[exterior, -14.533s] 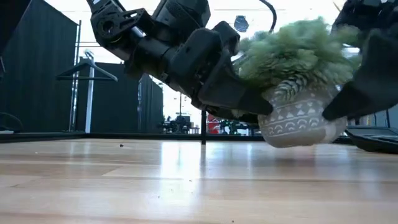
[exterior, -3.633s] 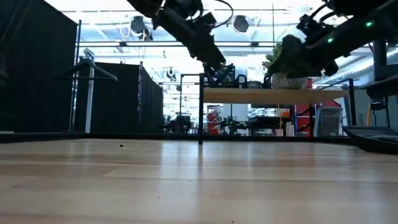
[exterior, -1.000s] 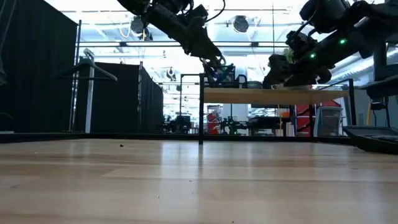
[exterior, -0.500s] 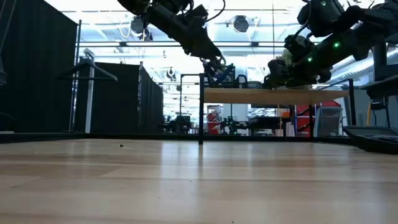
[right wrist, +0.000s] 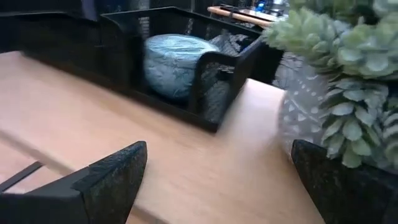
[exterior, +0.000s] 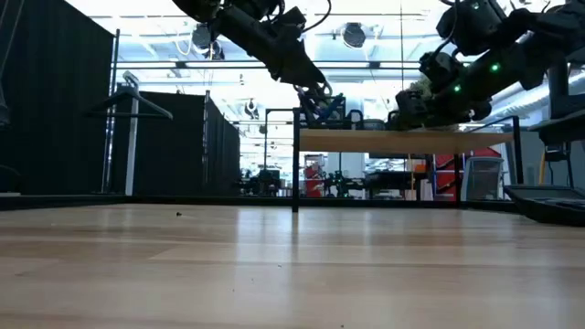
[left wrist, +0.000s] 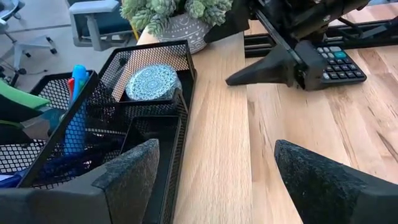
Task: Pick and place office supplies into organizer
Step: Put the gray patterned vase plant on the wooden shelf, then put the black calculator under the wooden shelf
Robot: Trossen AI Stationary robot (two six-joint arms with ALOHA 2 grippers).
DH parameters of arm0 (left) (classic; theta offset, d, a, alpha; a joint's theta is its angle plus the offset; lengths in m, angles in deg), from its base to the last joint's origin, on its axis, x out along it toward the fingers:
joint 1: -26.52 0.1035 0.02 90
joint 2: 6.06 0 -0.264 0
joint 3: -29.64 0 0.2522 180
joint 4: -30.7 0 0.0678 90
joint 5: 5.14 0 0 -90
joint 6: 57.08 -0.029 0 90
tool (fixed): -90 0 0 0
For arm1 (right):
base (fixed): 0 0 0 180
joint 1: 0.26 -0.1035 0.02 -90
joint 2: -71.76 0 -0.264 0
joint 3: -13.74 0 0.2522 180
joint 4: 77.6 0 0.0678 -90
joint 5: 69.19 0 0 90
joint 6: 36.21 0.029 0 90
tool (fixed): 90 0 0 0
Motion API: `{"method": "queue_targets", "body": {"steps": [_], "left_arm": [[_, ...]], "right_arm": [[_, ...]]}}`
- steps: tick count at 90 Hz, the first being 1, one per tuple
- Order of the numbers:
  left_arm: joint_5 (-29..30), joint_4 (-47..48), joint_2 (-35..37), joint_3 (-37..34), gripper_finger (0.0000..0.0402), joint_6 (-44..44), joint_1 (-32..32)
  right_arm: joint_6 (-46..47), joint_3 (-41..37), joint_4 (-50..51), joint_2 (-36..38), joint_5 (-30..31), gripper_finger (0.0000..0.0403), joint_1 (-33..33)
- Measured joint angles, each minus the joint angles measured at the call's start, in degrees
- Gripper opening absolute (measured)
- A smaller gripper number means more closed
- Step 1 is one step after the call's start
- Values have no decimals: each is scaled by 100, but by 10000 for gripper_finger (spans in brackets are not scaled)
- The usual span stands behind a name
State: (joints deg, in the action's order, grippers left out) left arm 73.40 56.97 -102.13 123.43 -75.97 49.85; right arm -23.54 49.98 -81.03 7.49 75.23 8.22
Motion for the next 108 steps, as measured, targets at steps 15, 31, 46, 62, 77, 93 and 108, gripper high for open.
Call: {"method": "queue_targets", "body": {"steps": [15, 31, 46, 62, 77, 93, 108], "left_arm": [[0, 0, 0, 0, 309, 0, 0], [0, 0, 0, 0, 309, 0, 0], [0, 0, 0, 0, 309, 1, 0], [0, 0, 0, 0, 309, 2, 0], [0, 0, -1, 0, 309, 13, 0], [2, -6, 0, 0, 309, 43, 0], [203, 7, -2, 7, 309, 57, 0]], "right_arm": [[9, 2, 17, 0, -221, 384, -347], [9, 2, 46, 0, -228, 384, -744], [-1, 2, 44, 0, -226, 384, -1113], [-126, 18, 52, 17, -216, 384, -1569], [-51, 161, 284, 17, -220, 384, -1830], [141, 730, 1343, 17, -484, 384, -1888], [152, 1817, 3415, 17, -489, 384, -1698]]}}
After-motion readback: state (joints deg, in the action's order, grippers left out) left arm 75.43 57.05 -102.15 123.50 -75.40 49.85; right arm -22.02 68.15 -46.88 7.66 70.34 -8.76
